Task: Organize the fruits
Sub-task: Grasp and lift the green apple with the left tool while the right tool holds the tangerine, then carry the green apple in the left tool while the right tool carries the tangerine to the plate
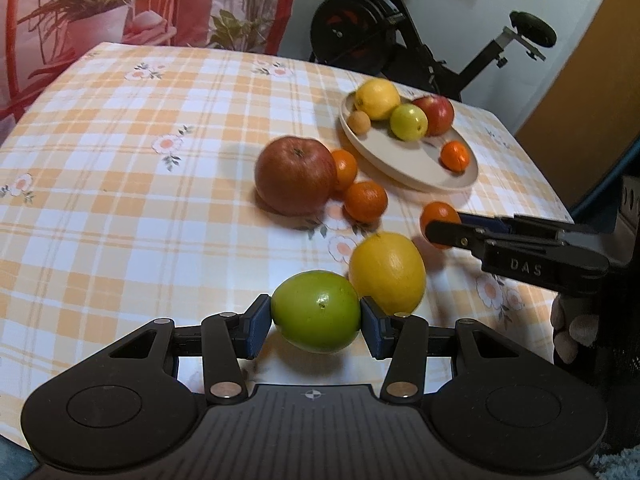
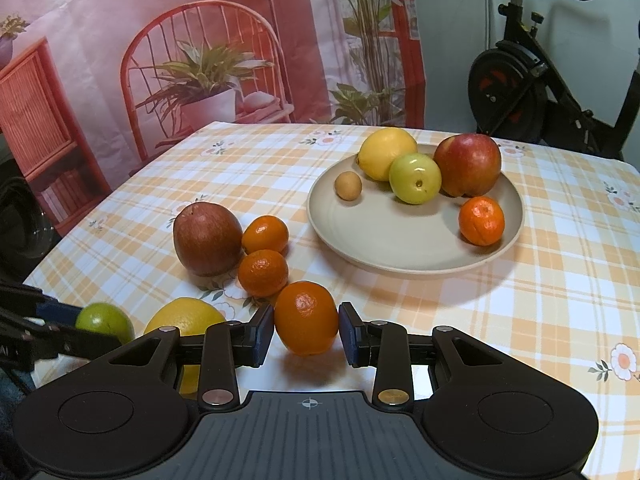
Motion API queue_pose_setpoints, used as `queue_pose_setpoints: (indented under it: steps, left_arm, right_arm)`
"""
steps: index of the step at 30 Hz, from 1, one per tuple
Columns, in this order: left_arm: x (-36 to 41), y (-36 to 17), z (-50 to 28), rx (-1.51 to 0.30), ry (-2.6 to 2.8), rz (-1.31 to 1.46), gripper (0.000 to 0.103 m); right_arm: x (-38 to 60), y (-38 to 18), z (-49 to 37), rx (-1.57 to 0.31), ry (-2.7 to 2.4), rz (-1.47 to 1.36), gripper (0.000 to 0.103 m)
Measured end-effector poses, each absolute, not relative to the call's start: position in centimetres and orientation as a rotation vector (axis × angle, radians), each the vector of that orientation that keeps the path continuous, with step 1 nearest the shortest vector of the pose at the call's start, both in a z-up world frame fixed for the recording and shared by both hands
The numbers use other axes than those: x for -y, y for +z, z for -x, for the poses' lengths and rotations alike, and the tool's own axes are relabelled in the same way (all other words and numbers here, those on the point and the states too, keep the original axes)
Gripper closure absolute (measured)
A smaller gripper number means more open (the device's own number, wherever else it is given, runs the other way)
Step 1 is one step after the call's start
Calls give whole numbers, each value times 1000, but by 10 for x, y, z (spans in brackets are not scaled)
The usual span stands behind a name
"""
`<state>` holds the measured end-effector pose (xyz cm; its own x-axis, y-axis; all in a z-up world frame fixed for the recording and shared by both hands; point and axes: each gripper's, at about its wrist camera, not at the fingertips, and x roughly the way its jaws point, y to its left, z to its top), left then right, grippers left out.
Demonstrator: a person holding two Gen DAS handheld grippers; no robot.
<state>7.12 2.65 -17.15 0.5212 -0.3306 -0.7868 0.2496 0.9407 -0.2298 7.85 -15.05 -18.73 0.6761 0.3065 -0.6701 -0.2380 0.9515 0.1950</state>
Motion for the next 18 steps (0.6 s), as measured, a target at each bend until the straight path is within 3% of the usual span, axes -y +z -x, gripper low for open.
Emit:
queue_pose_setpoints:
  steps: [18]
  left_arm:
    - [-26,-115,-105,-806,-324,64,53]
  right_arm:
    - [171,-165,-87,-700,269,-95,71]
